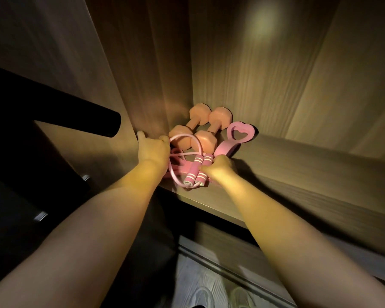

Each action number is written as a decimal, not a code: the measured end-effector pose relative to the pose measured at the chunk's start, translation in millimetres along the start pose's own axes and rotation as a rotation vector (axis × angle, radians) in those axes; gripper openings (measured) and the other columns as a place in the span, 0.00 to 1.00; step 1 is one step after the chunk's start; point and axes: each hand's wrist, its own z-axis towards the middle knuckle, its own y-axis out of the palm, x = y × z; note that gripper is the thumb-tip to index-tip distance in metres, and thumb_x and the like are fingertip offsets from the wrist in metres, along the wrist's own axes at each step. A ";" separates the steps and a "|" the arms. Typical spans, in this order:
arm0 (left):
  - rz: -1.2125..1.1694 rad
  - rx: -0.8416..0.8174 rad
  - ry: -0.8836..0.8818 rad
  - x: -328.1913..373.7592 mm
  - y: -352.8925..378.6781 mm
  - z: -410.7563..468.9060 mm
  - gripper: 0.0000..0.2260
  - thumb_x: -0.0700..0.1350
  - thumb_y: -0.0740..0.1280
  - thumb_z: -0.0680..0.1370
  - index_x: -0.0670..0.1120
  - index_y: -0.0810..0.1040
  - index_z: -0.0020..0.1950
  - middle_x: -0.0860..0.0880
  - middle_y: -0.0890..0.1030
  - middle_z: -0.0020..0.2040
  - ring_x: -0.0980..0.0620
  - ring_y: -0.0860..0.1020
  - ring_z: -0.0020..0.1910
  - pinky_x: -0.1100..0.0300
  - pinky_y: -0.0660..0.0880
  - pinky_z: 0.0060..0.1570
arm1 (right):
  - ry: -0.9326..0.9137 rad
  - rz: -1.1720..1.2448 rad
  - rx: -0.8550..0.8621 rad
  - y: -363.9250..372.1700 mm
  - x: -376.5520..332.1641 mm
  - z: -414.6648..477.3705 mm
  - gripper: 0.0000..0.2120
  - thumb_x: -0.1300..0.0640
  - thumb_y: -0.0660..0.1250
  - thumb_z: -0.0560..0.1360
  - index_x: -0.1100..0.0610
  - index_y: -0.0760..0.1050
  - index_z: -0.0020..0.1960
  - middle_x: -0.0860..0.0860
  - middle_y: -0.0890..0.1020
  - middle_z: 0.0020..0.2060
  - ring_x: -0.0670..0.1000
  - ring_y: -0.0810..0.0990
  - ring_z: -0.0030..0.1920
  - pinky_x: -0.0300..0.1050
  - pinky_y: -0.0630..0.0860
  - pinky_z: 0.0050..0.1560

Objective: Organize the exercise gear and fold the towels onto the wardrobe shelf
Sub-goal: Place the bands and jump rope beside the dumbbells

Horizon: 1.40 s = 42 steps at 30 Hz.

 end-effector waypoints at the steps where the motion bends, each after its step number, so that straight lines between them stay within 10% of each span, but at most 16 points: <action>1: 0.052 0.004 -0.002 0.1 -1.7 -0.3 0.16 0.49 0.66 0.79 0.46 0.69 0.64 0.50 0.80 0.48 0.45 0.79 0.54 0.44 0.57 0.70 | -0.024 -0.062 0.026 -0.4 1.6 -2.0 0.17 0.51 0.70 0.74 0.57 0.72 0.59 0.54 0.79 0.49 0.54 0.79 0.46 0.48 0.78 0.47; 7: 0.189 0.124 0.059 -9.7 -16.7 -5.8 0.15 0.48 0.67 0.78 0.47 0.73 0.63 0.47 0.79 0.58 0.45 0.77 0.58 0.50 0.66 0.63 | -0.393 -0.290 0.156 -1.1 21.0 -16.5 0.25 0.53 0.69 0.75 0.52 0.66 0.69 0.54 0.71 0.64 0.58 0.76 0.59 0.55 0.77 0.55; 14: -0.244 0.288 0.085 1.8 -12.9 -16.6 0.17 0.52 0.58 0.81 0.44 0.73 0.64 0.42 0.76 0.60 0.41 0.75 0.56 0.47 0.71 0.55 | -0.635 -0.522 0.132 -1.9 44.4 -25.0 0.21 0.52 0.62 0.79 0.50 0.68 0.72 0.49 0.64 0.73 0.55 0.65 0.69 0.55 0.68 0.67; 21: -0.259 -0.008 0.089 18.9 15.1 -18.6 0.32 0.65 0.51 0.80 0.51 0.52 0.79 0.43 0.47 0.80 0.40 0.48 0.78 0.39 0.51 0.73 | -0.671 -0.682 0.130 -2.1 51.3 -21.8 0.23 0.47 0.56 0.81 0.46 0.62 0.75 0.48 0.60 0.76 0.52 0.58 0.74 0.55 0.59 0.69; 29: -0.179 -0.069 -0.012 29.2 18.4 -17.9 0.45 0.77 0.38 0.70 0.52 0.58 0.78 0.42 0.47 0.80 0.40 0.43 0.78 0.35 0.42 0.72 | -0.699 -0.633 0.094 -5.3 55.6 -17.1 0.23 0.46 0.55 0.82 0.44 0.61 0.76 0.45 0.59 0.76 0.50 0.55 0.75 0.57 0.58 0.70; 42: -0.168 -0.052 -0.030 32.2 -3.5 -32.9 0.37 0.72 0.45 0.76 0.50 0.62 0.77 0.41 0.47 0.80 0.39 0.43 0.78 0.34 0.43 0.72 | -0.496 -0.737 -0.066 -28.9 67.0 -34.2 0.31 0.40 0.50 0.82 0.40 0.38 0.78 0.45 0.41 0.79 0.54 0.39 0.78 0.62 0.39 0.74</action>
